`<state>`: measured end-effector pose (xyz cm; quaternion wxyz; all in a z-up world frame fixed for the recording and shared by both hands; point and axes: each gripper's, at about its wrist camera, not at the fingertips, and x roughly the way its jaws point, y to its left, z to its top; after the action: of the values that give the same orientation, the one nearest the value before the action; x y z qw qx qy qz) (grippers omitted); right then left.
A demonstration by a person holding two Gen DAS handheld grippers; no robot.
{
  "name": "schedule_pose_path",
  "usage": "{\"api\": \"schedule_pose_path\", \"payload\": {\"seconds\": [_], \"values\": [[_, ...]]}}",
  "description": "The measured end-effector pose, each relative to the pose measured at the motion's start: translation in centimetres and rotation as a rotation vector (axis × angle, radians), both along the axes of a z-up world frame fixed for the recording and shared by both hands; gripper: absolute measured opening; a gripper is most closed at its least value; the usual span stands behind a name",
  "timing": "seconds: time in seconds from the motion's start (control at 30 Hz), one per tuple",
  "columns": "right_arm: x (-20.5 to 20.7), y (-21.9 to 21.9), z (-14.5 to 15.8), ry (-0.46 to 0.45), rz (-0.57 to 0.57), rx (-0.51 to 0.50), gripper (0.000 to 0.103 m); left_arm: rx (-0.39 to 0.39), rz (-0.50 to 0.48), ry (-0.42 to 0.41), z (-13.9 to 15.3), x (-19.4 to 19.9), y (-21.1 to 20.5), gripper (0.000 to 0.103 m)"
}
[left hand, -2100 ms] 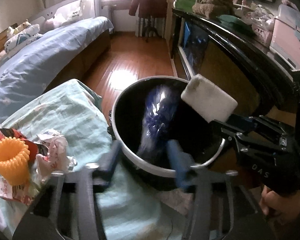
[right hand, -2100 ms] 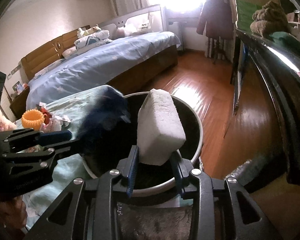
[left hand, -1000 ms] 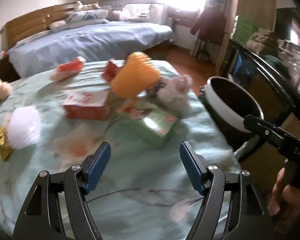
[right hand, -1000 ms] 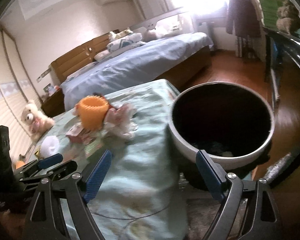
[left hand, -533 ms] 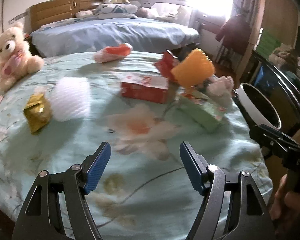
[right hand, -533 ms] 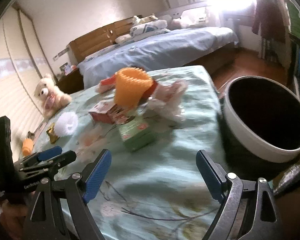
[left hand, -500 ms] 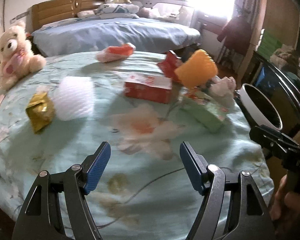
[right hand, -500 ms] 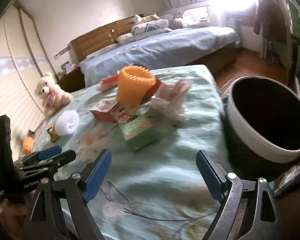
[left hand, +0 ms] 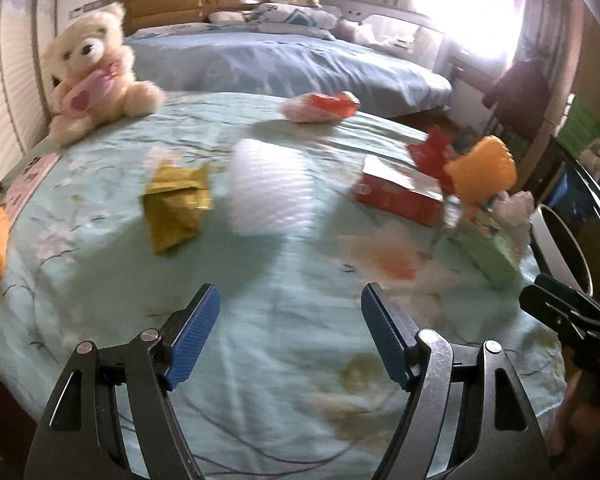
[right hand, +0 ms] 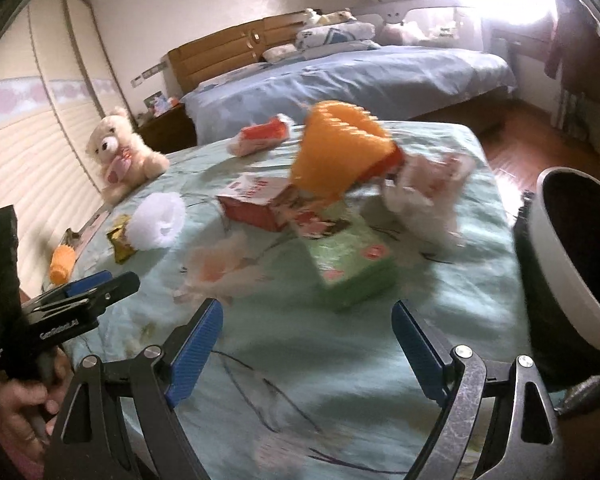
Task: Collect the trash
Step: 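Grasp the yellow snack wrapper with the left gripper while the right gripper grasps the white mesh sleeve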
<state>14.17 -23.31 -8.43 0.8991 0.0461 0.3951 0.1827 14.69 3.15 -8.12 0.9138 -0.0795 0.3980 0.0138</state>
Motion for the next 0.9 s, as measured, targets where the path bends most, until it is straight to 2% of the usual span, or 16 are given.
{"api": "schedule_pose_path", "payload": {"seconds": [0.4, 0.43, 0.57, 0.73, 0.77, 0.9], "values": [[2.1, 7.0, 0.2, -0.003, 0.128, 0.031, 0.086, -0.029, 0.123, 0.005, -0.5, 0.6, 7.2, 0.075], [2.5, 7.6, 0.2, -0.002, 0.136, 0.036, 0.085, -0.029, 0.122, 0.007, -0.5, 0.9, 7.6, 0.075], [3.6, 9.5, -0.1, 0.014, 0.158, 0.050, 0.071, -0.019, 0.087, 0.017, -0.6, 2.2, 8.6, 0.075], [4.3, 11.0, -0.5, 0.026, 0.172, 0.049, 0.070, 0.013, 0.034, 0.043, -1.3, 4.1, 8.6, 0.074], [4.4, 11.2, -0.6, 0.029, 0.173, 0.049, 0.070, 0.019, 0.023, 0.047, -1.4, 4.4, 8.5, 0.070], [4.8, 11.9, -0.9, 0.041, 0.174, 0.050, 0.067, 0.012, -0.015, 0.084, -2.3, 5.1, 8.2, 0.019]]}}
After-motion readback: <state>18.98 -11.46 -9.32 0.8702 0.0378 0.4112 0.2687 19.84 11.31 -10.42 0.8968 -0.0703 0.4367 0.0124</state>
